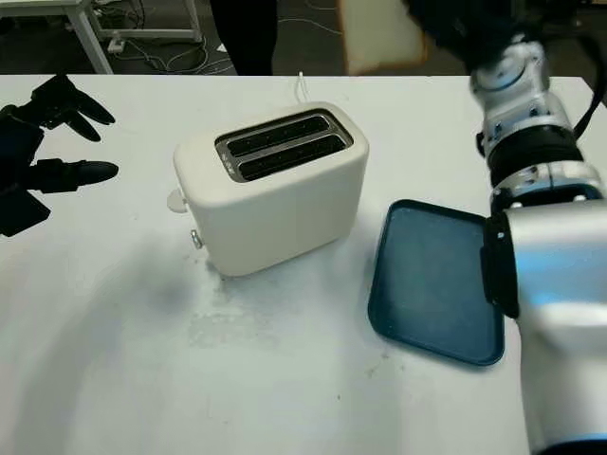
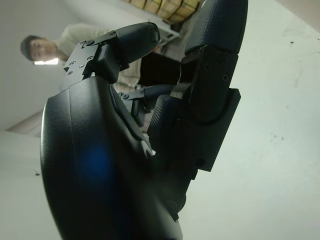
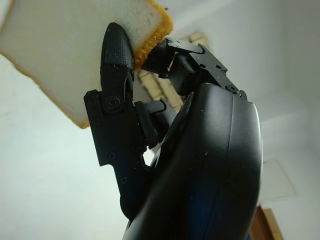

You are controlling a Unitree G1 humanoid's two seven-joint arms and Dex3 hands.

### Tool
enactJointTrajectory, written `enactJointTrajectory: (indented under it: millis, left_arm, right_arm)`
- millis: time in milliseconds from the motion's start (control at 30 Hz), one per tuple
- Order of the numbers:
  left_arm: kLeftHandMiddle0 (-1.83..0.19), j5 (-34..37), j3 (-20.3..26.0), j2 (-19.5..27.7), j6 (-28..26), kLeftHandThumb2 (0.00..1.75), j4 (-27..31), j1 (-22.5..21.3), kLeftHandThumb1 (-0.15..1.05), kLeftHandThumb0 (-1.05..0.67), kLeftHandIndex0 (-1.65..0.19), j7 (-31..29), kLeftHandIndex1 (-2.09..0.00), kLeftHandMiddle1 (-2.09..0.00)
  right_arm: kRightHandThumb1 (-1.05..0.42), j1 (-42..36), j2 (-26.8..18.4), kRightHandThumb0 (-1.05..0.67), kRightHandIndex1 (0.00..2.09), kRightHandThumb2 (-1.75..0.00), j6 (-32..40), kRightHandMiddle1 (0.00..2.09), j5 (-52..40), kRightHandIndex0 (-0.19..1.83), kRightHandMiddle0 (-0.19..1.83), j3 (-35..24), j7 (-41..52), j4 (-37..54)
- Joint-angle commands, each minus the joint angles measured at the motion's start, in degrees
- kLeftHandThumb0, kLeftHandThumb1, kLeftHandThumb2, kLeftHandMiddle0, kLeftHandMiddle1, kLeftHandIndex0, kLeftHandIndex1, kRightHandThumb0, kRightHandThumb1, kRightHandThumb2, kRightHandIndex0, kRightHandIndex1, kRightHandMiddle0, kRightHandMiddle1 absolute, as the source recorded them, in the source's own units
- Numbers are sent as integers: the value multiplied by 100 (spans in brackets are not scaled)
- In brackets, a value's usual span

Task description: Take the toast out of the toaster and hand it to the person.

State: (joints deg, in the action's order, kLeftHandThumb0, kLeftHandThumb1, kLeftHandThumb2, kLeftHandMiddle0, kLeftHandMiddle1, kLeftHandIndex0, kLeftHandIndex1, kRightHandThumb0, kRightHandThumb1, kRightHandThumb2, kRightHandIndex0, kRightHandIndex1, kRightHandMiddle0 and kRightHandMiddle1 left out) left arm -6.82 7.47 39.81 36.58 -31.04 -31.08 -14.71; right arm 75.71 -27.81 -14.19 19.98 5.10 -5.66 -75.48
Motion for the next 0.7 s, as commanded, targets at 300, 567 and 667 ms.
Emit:
enactJointTrajectory:
  millis: [300,567,667]
  left_arm:
    - [-26,16,0,-22,41,20,2,-60,92,-96,-16,28,-147,-159]
    - [-26,34,4,-30,63,17,-54,-69,92,-95,-17,23,-146,-158]
    - [-26,5,3,-29,70,18,-44,-64,92,-96,-17,52,-146,-159]
  right_arm:
    - [-92,-276,316,-30,174,-33,321,174,-82,81,55,-87,-157,-95]
    - [-92,-345,361,-27,175,-33,304,175,-98,78,52,-141,-110,-98]
    - [-92,-357,353,-25,175,-33,343,175,-39,73,47,-107,-172,-103]
